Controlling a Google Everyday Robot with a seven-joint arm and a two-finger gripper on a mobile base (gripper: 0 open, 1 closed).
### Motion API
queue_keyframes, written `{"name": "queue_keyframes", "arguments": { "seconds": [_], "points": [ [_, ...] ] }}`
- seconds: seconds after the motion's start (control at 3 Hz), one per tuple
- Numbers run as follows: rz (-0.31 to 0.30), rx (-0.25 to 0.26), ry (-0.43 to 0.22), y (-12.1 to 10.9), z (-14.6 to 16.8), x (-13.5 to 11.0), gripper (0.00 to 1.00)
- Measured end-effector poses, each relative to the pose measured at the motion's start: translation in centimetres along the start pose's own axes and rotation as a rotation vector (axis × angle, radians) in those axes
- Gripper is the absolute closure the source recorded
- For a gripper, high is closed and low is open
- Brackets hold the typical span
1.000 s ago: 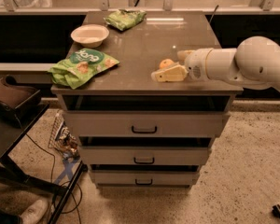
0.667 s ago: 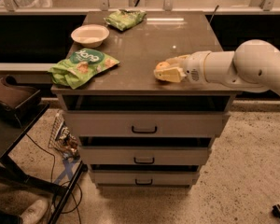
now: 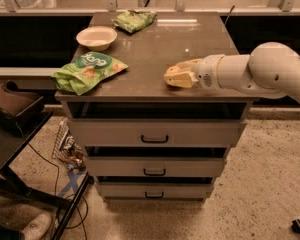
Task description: Move orange near green jalapeno chip bag
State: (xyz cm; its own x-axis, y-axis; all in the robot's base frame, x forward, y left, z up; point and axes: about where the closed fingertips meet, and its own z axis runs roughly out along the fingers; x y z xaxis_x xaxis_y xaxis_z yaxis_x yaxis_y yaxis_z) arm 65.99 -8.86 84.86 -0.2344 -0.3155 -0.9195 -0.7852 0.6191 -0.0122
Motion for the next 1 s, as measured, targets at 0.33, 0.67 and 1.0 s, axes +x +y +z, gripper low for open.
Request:
{"name": "queue_keyframes", "arguments": {
  "seconds": [0.33,0.67,1.0],
  "points": [
    [0.000,-0.002,0.000,0.1,0.1,0.0,1.00],
    [-0.071,-0.013,0.011,-0.1,-0.4,-3.0,1.00],
    [-0.184,0.016,0.049,-1.8,-1.4,-9.5,1.00]
  ]
}}
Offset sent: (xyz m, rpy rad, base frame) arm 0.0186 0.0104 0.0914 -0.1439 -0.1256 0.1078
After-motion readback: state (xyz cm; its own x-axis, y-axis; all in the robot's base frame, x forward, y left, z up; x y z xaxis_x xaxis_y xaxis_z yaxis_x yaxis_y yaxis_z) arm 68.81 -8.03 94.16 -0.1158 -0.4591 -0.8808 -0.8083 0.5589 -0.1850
